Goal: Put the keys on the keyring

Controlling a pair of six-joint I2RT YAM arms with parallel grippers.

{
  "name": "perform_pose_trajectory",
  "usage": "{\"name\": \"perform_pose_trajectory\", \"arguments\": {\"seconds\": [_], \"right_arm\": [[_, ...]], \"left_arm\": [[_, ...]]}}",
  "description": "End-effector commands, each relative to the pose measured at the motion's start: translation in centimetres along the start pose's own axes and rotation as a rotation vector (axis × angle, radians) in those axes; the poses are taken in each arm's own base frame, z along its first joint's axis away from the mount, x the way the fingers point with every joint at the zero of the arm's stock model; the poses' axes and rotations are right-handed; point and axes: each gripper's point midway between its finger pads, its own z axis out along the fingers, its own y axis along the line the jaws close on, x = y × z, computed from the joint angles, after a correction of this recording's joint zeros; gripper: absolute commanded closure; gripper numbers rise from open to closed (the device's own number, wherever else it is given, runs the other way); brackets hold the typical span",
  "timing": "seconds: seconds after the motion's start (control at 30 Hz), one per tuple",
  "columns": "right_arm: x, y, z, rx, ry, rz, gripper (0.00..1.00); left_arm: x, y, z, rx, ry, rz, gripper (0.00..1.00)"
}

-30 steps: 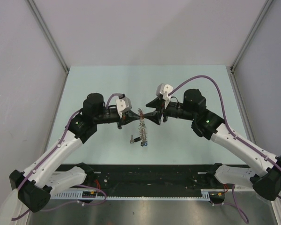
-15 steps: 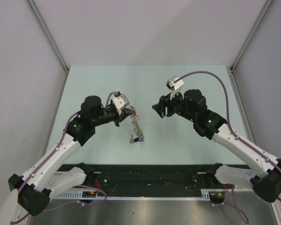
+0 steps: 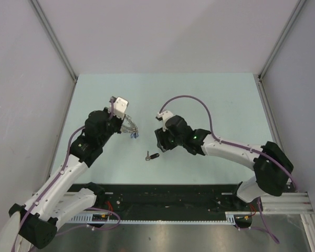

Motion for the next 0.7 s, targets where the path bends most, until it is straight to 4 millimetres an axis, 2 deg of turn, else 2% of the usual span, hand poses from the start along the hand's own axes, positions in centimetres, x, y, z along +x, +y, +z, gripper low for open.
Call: {"name": "perform_pose_trajectory", "arguments": {"seconds": [0.0, 0.03, 0.2, 0.3, 0.33, 0.4, 0.43, 0.67], "right_arm": [[1.2, 3.1, 2.5, -0.061, 0.009, -0.005, 0.45], [2.0, 3.5, 3.4, -0.076, 0.03, -0.021, 0.45], [3.5, 4.5, 5.2, -0.142, 0.063, -0.07, 0.47], [3.6, 5.2, 6.0, -0.168, 0.052, -0.075, 0.48], [4.3, 5.3, 6.4, -0.152, 0.067, -0.083, 0.47], [3.8, 6.0, 6.9, -0.151, 0.028, -0.089, 0.46], [3.7, 5.4, 7.3, -0.105, 0.014, -0.094, 0.45], [3.9, 4.5, 9.2, 0.01, -0.033, -0.097, 0.41]], "left_arm": [[-2.0, 4.8, -1.0, -0.251, -0.073, -0.021, 1.0], [-1.8, 5.2, -1.1, -0.269, -0.068, -0.019, 0.99], [-1.7, 5.6, -1.4, -0.295, -0.069, -0.014, 1.0], [-1.7, 5.8, -1.5, -0.308, -0.067, -0.014, 1.0], [-1.8, 6.0, -1.6, -0.316, -0.071, -0.016, 1.0], [-1.6, 6.2, -1.6, -0.329, -0.065, -0.018, 1.0], [-1.6, 6.3, -1.7, -0.332, -0.065, -0.018, 1.0], [-1.5, 6.3, -1.6, -0.336, -0.062, -0.021, 1.0]]}}
